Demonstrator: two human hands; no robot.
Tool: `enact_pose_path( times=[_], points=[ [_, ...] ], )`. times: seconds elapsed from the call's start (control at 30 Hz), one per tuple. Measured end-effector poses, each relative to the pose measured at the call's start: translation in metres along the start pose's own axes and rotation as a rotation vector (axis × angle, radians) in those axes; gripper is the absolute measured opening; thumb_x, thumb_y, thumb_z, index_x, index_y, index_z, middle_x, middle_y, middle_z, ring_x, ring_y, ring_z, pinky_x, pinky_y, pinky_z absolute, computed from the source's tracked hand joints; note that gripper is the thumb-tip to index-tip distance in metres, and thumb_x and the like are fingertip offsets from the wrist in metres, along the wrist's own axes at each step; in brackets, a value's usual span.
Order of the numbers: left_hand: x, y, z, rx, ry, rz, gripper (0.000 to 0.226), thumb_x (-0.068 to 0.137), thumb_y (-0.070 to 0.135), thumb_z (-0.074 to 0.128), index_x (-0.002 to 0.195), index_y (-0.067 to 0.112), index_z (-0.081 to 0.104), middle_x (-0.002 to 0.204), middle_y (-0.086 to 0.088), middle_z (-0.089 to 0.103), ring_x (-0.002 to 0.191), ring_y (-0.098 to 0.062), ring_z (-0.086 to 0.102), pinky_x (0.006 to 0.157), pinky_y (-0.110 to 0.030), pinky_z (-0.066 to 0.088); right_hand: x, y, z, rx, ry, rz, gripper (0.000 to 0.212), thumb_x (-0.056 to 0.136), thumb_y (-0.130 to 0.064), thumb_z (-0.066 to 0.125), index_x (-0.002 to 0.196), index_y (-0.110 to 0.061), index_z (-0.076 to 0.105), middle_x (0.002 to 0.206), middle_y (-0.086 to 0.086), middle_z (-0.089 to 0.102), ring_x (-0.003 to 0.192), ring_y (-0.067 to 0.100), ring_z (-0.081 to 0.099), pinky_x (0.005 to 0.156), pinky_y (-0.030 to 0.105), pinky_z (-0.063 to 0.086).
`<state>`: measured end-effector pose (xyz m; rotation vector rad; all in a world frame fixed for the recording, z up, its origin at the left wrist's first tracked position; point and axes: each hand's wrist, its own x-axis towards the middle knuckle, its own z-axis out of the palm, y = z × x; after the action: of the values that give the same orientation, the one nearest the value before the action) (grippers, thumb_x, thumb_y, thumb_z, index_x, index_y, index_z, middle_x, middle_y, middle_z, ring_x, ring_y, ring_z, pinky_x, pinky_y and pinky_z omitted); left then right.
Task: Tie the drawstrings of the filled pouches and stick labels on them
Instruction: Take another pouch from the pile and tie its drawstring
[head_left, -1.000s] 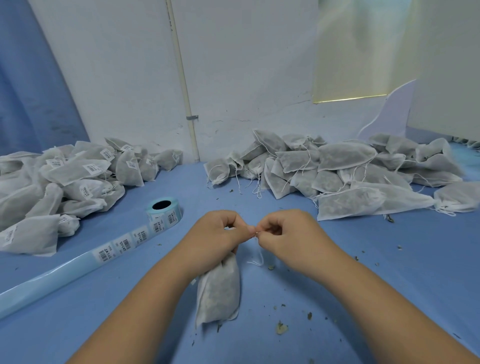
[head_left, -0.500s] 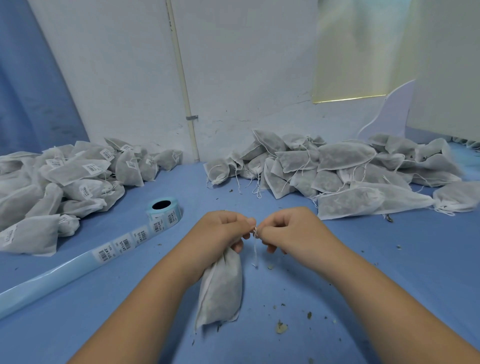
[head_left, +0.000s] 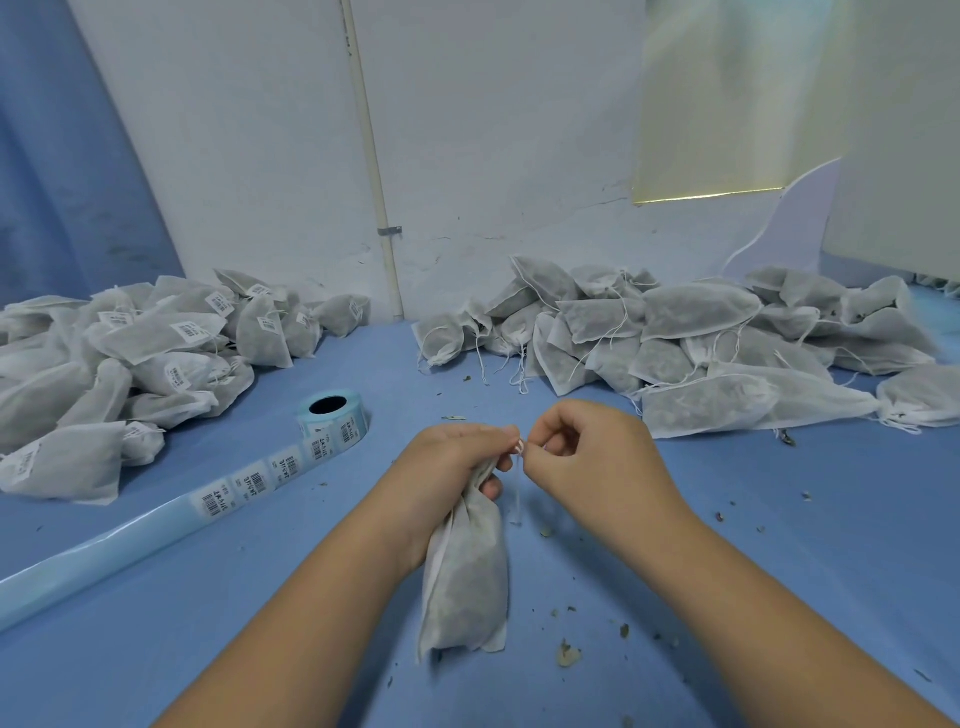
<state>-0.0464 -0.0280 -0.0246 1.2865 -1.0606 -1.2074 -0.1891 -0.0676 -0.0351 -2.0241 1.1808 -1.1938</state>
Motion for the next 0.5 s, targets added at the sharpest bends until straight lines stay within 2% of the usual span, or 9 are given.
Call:
enact_pose_path(
  times=[0.17, 0.27, 0.4, 0.5],
  points=[
    [0.0003, -0.0010, 0.0007, 0.019, 0.032, 0.026, 0.037, 0.089, 0.019, 0.067, 0.053, 0.018, 0.067, 0.057, 0.003, 0.054, 0.049, -0.012, 0.046, 0.048, -0.023, 0.035, -0.0018, -0.0024, -0.0021, 0.047, -0.041, -0.056, 0.026, 0.076, -0.021, 0.065, 0.055, -0.034, 0.062, 0.055, -0.019, 0.057, 0.051, -0.001, 0.050, 0.049, 0.009, 0.037],
    [0.0013, -0.0018, -0.0012, 0.022, 0.062, 0.046, 0.029, 0.088, 0.020, 0.069, 0.059, 0.017, 0.070, 0.066, 0.001, 0.058, 0.053, -0.014, 0.047, 0.051, -0.025, 0.037, -0.0013, -0.0025, -0.0018, 0.042, -0.041, -0.079, 0.033, 0.079, -0.021, 0.067, 0.053, -0.040, 0.063, 0.059, -0.017, 0.061, 0.052, 0.000, 0.050, 0.051, 0.011, 0.039],
    [0.0014, -0.0019, -0.0041, 0.130, 0.062, 0.078, 0.024, 0.089, 0.025, 0.070, 0.066, 0.017, 0.071, 0.069, 0.002, 0.060, 0.054, -0.013, 0.048, 0.054, -0.024, 0.039, 0.0005, 0.0000, -0.0033, -0.006, -0.071, -0.058, 0.026, 0.084, -0.021, 0.068, 0.062, -0.035, 0.068, 0.064, -0.022, 0.062, 0.056, -0.003, 0.053, 0.054, 0.010, 0.040],
    [0.0004, -0.0018, -0.0053, 0.200, 0.050, 0.085, 0.022, 0.089, 0.028, 0.070, 0.073, 0.013, 0.072, 0.070, -0.002, 0.059, 0.058, -0.017, 0.047, 0.056, -0.026, 0.038, 0.0014, 0.0015, -0.0065, -0.033, -0.091, -0.058, 0.024, 0.084, -0.021, 0.068, 0.063, -0.033, 0.067, 0.064, -0.019, 0.063, 0.055, -0.002, 0.052, 0.053, 0.011, 0.040]
  ],
)
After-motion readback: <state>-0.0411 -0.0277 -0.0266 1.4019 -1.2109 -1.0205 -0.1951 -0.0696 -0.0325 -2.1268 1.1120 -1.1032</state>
